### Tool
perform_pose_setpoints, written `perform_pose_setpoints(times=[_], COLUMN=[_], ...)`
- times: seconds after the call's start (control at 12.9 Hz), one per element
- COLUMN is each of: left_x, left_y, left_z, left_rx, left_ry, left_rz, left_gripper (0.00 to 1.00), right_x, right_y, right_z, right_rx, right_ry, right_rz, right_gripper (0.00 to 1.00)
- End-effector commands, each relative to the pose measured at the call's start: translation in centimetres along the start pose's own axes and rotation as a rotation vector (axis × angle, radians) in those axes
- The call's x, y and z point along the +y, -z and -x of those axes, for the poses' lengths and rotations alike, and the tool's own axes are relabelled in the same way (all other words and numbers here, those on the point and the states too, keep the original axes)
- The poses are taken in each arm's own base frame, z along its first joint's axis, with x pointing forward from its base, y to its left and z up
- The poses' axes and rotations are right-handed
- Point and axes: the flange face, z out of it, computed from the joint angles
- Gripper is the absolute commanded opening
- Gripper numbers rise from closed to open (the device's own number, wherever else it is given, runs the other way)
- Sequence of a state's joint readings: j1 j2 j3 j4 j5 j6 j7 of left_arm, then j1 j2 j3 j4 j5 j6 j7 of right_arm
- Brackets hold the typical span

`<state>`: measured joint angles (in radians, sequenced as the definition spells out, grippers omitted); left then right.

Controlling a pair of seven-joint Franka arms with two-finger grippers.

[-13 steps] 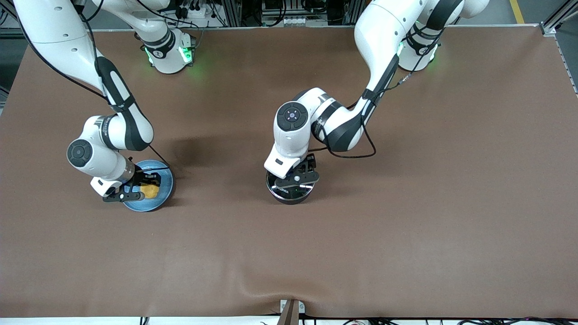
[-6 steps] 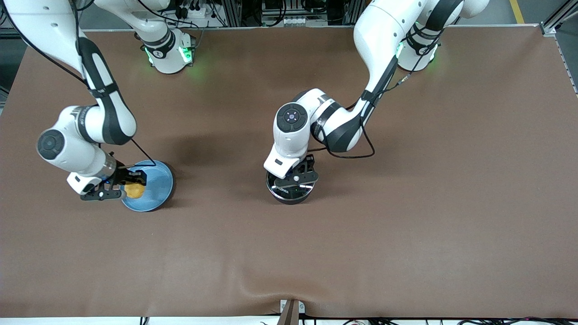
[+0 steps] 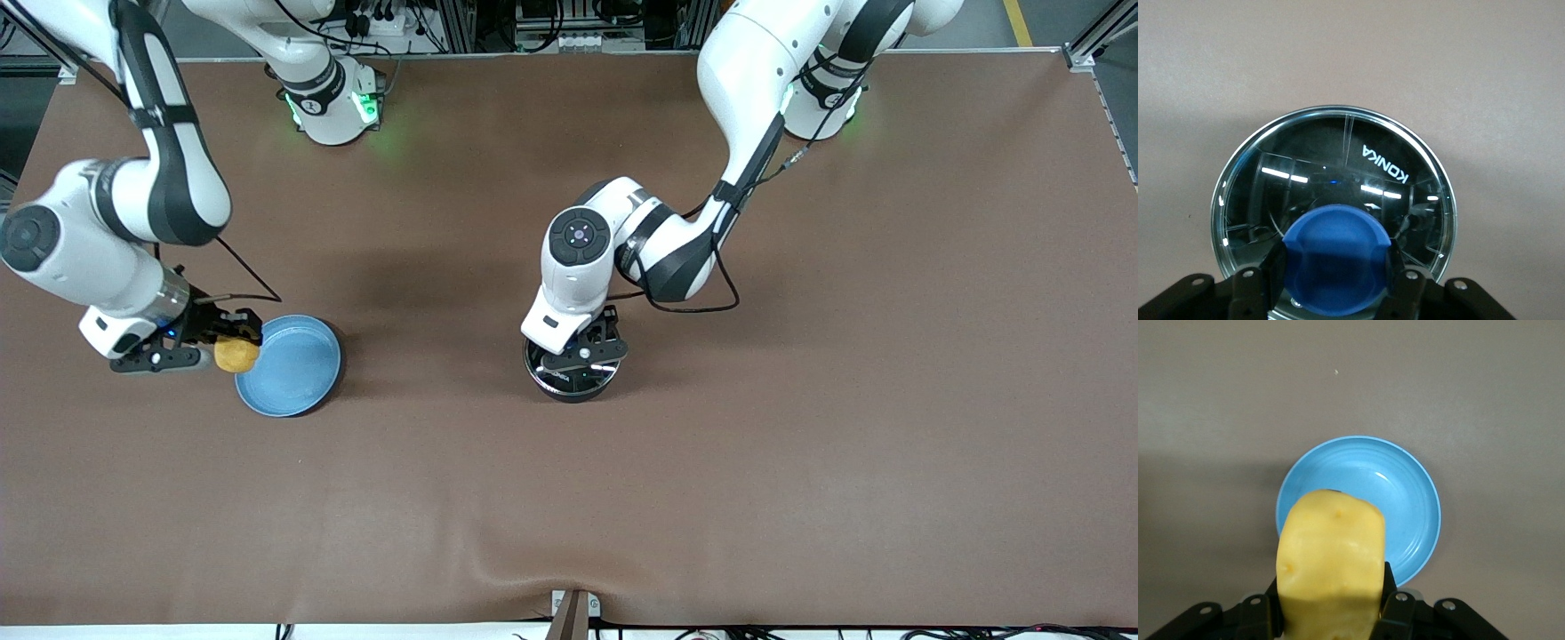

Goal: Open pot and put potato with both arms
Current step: 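Lift the lid with the left gripper while the right gripper lifts the potato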

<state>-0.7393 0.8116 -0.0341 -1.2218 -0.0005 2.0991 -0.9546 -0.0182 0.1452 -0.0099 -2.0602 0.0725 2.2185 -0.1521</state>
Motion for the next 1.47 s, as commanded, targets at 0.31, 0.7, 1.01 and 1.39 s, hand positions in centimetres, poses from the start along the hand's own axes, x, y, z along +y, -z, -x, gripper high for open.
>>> perform_pose_setpoints(times=[0.31, 0.7, 1.01, 1.39], left_x=[-5.7, -12.8, -21.8, -33.0], left_y=[14.2, 21.2, 23.6, 22.2], left_z=[-4.7, -7.6, -9.6, -11.5], left_rx=[0.026, -0.002, -0.012, -0.075], left_ry=[-0.027, -0.075, -0.150, -0.210], left_rz=[0.031, -0.006, -0.028, -0.059], left_gripper=[0.00, 0.00, 0.00, 0.00], right_x=[-0.7, -6.5, -19.4, -34.0], right_y=[4.5, 5.0, 5.6, 4.2], right_z=[1.7, 1.0, 0.7, -0.4], right_rx=[0.026, 0.037, 0.052, 0.056], right_ry=[0.036, 0.003, -0.131, -0.119], right_rz=[-0.014, -0.023, -0.050, -0.080], right_gripper=[0.00, 0.00, 0.00, 0.00])
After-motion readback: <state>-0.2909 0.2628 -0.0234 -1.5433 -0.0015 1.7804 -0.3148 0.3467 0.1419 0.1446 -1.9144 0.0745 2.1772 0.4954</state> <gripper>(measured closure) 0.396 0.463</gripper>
